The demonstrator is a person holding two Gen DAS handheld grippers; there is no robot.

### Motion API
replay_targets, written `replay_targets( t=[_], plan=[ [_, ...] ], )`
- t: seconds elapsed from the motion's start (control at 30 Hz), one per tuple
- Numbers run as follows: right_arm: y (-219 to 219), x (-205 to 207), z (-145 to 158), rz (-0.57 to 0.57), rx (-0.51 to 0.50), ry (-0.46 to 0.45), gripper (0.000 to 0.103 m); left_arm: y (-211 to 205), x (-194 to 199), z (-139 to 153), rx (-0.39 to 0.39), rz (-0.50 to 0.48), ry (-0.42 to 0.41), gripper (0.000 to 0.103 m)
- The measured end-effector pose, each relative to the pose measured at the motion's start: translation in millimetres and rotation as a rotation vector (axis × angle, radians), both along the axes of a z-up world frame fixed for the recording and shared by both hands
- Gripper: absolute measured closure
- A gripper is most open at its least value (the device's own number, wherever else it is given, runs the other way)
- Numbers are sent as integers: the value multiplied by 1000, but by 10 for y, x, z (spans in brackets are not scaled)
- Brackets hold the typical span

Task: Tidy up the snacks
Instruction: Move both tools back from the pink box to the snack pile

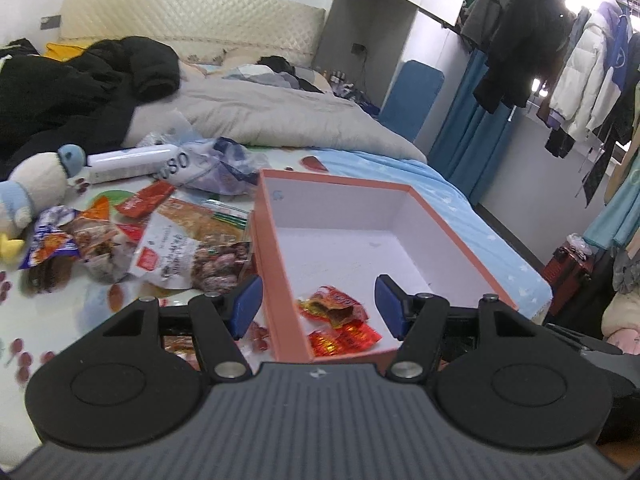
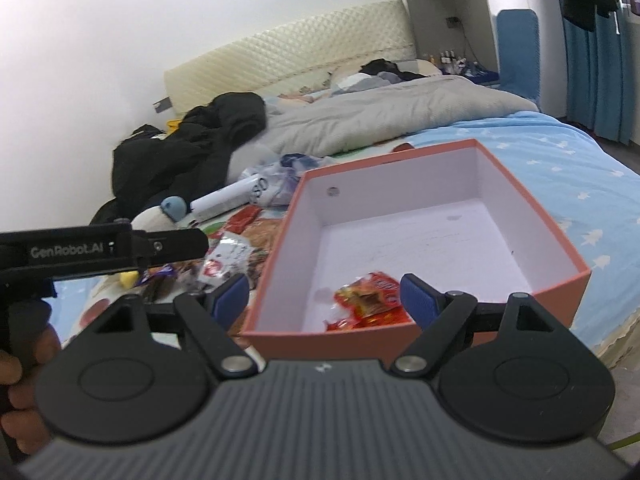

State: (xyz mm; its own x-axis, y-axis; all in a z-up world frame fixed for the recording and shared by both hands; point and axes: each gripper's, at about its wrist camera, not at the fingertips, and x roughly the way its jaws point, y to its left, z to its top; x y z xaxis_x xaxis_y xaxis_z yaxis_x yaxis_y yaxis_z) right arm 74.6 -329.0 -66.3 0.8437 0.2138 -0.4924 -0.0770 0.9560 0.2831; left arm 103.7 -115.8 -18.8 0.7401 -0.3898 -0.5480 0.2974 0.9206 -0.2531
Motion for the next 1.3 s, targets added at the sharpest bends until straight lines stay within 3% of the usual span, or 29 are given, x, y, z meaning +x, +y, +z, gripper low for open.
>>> replay_targets(
  t=[0.8, 1.3],
  plan=[
    [798, -648, -84, 187, -1, 24, 19, 864, -781, -221, -18, 145, 61, 36],
    [1212, -440, -219, 240, -51, 24, 20, 1274, -331, -470, -12, 214, 69, 36]
  ],
)
